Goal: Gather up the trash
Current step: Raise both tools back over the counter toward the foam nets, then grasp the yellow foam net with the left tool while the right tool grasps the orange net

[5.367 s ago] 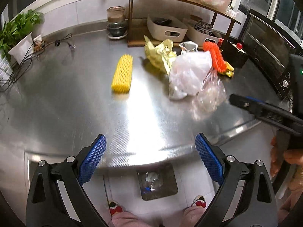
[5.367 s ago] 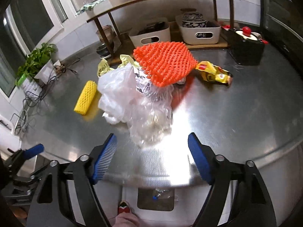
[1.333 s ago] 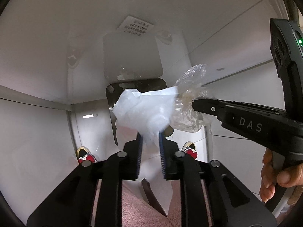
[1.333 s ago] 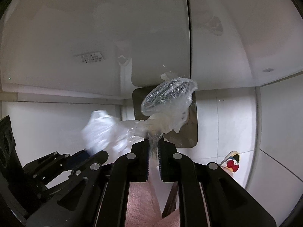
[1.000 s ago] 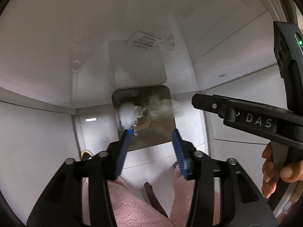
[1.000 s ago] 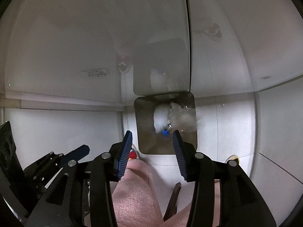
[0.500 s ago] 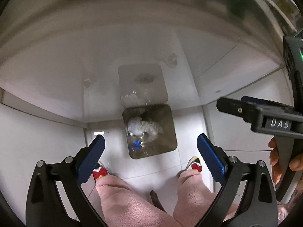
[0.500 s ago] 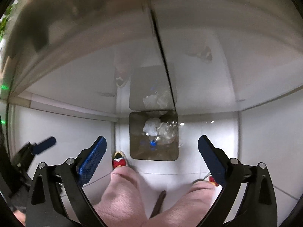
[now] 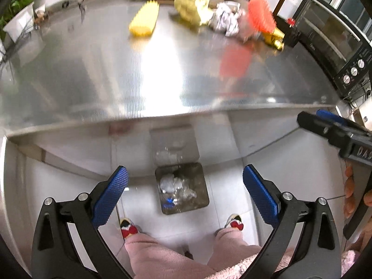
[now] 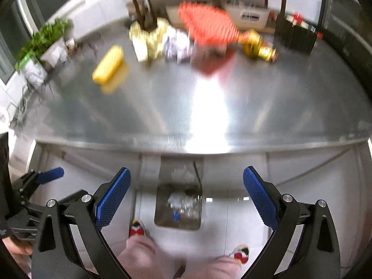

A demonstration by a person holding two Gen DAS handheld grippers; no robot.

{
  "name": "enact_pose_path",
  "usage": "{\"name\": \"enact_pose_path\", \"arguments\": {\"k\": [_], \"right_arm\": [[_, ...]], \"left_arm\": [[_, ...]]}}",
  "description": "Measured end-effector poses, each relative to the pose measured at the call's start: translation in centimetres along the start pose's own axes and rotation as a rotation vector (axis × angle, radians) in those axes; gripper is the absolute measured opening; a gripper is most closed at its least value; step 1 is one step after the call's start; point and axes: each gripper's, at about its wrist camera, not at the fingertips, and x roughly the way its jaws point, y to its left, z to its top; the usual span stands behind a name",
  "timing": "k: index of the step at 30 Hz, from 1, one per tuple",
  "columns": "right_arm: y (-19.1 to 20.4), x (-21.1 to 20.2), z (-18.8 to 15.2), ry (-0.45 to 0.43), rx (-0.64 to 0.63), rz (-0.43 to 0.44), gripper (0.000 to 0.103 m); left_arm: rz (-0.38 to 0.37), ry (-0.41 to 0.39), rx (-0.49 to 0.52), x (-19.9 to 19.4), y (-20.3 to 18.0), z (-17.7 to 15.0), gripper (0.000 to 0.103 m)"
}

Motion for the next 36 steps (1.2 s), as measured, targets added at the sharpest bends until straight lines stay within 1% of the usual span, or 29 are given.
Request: {"name": "enact_pose_path", "arguments": {"k": [2, 5, 8, 12, 15, 18, 23, 27, 29, 32, 33, 35, 36], "right_arm": [[-0.3, -1.0, 1.4, -0.036, 0.009, -0.009, 0.098], [-0.8, -1.9, 3.2, -0.069, 0.012, -0.023, 0.098], [-1.2, -2.1, 5.3, -0.096, 0.018, -0.034, 0.098], [-1.5, -2.0, 8.1, -0.138, 0.022, -0.044, 0.098], [-1.5, -1.1, 10.1, -0.156, 0.031, -0.048, 0.098], [-1.4, 0.2, 12.1, -0.177, 0.032, -0.057, 0.098], [-1.1, 2.9, 14.8, -0.179, 0.026, -0.1, 0.097], [-0.7, 4.2, 16.1, -0.189, 0.017, -0.117, 0.096], [-0.6, 4.6, 16.7, -0.195, 0.016, -0.117, 0.092], [-0.6, 5.1, 17.3, -0.197, 0.016, -0.12, 0.087], [-0.7, 5.3, 17.4, -0.193, 0.017, -0.119, 0.083], [-0.9, 5.7, 17.5, -0.182, 0.018, -0.116, 0.082], [-1.1, 5.8, 17.5, -0.18, 0.017, -0.112, 0.079]], "left_arm": [[0.005, -0.026, 0.009, -1.1, -0.4, 1.1, 0.094], [0.013, -0.072, 0.021, -2.9, -0.8, 3.0, 0.094], [0.019, -0.107, 0.032, -3.8, -0.8, 5.2, 0.094], [0.041, -0.137, 0.024, -3.8, -0.1, 8.3, 0.094], [0.061, -0.146, 0.012, -3.0, 0.8, 10.8, 0.094], [0.079, -0.143, 0.0, -1.7, 1.9, 12.8, 0.094], [0.094, -0.119, -0.036, 0.7, 3.6, 15.6, 0.091], [0.111, -0.097, -0.038, 2.8, 4.7, 17.6, 0.089], [0.115, -0.088, -0.041, 3.8, 5.2, 18.2, 0.088], [0.12, -0.071, -0.049, 5.3, 5.9, 19.1, 0.082], [0.117, -0.064, -0.052, 5.7, 6.0, 19.3, 0.077], [0.103, -0.046, -0.06, 6.5, 6.2, 19.5, 0.072], [0.096, -0.036, -0.062, 6.9, 6.2, 19.5, 0.068]]}}
